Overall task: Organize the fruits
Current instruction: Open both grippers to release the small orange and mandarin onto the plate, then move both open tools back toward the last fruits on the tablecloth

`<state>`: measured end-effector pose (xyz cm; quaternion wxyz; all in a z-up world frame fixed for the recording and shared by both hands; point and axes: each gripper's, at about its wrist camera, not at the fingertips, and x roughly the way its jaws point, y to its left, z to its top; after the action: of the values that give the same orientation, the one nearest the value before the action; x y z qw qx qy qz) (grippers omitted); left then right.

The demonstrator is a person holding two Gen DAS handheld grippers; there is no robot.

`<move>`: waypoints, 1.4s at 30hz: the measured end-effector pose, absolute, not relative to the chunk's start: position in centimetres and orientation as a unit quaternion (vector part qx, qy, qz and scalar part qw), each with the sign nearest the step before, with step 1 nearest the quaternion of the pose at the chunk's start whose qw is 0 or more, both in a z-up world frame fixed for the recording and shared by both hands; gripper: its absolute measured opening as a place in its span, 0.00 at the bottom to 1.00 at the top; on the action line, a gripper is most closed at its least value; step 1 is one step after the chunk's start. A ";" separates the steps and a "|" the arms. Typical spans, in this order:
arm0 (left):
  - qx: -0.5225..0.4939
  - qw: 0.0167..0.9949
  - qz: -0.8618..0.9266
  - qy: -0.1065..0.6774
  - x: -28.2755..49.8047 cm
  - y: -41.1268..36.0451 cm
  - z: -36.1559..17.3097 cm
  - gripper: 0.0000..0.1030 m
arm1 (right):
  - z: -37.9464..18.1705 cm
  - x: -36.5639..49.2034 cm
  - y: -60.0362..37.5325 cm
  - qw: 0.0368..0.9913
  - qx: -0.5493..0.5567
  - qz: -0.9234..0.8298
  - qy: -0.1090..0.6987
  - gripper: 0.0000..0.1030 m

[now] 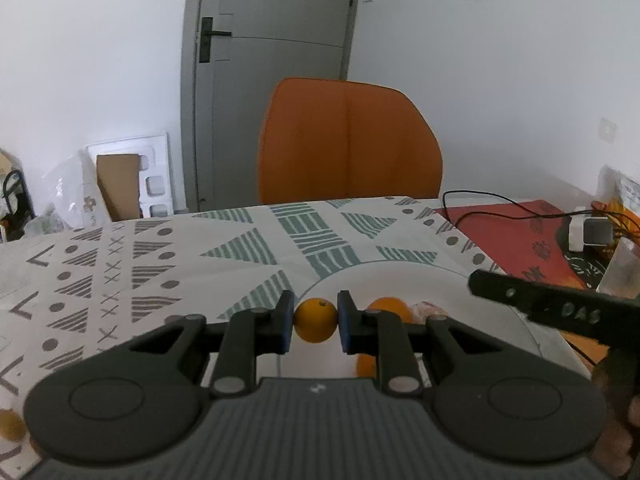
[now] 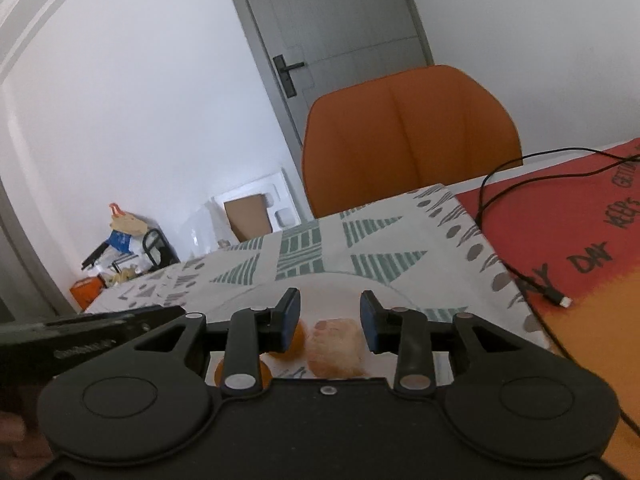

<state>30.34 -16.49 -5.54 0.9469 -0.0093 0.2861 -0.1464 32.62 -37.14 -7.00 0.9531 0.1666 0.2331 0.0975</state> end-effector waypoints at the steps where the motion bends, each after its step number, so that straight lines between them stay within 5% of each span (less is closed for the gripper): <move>1: -0.009 0.947 -0.146 0.287 30.4 -16.6 -5.5 0.21 | -6.9 32.5 -37.4 0.953 0.167 0.092 0.234 0.34; 13: -0.005 0.952 -0.111 0.286 29.1 -14.7 -4.5 0.28 | -6.8 32.1 -36.6 0.949 0.159 0.095 0.255 0.34; 19: -0.004 0.956 -0.088 0.280 27.4 -12.7 -4.0 0.50 | -6.8 31.6 -34.8 0.948 0.143 0.115 0.261 0.35; 23: -0.006 0.957 -0.072 0.281 26.6 -11.2 -3.6 0.53 | -6.8 31.5 -33.7 0.948 0.130 0.119 0.264 0.42; 29: -0.010 0.961 -0.026 0.274 25.1 -9.1 -3.0 0.72 | -6.3 30.5 -32.0 0.950 0.111 0.134 0.259 0.53; 42: -0.004 0.967 0.025 0.252 21.1 -6.3 -1.1 0.84 | -4.4 28.2 -30.3 0.945 0.117 0.189 0.239 0.75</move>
<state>21.07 -6.31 -1.09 0.9674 -0.0042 0.2520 0.0247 28.24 -30.29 -4.44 0.9454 0.1171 0.2387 0.1887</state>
